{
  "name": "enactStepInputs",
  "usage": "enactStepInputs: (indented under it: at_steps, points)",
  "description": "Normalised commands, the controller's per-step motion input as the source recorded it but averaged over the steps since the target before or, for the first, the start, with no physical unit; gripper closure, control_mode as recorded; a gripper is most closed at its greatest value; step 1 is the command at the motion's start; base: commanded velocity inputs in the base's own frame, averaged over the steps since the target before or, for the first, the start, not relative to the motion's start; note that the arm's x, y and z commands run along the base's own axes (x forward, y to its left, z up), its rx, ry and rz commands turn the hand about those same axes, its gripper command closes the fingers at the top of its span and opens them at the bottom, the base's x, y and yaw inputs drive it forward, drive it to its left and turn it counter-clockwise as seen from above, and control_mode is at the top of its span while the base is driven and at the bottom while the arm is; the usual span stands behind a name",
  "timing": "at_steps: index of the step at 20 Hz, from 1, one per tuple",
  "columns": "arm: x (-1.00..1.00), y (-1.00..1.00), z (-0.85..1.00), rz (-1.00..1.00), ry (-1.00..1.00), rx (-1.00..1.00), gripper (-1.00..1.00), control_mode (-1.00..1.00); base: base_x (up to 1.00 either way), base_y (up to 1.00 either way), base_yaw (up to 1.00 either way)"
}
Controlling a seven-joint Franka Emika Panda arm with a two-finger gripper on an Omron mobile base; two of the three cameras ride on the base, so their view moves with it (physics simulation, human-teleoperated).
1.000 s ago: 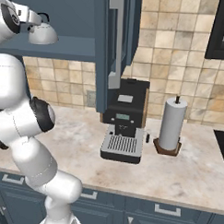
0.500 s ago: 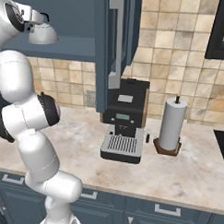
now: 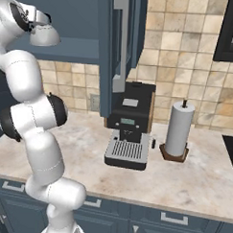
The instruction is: Open the cabinet, pick the kettle from the cabinet, and place it in the sink.
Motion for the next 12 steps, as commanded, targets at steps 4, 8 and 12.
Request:
enactStepInputs:
  at_steps: [4,8,12]
  points:
    - [0.18,0.07,0.0,0.0,0.01,-0.04,-1.0,-1.0,0.0,0.0,0.0]
    - [0.17,0.1,0.0,0.0,0.0,-0.04,-1.0,-1.0,0.0,0.0,0.0]
    - [0.15,0.07,0.0,0.0,0.0,-0.03,-1.0,-1.0,0.0,0.0,0.0]
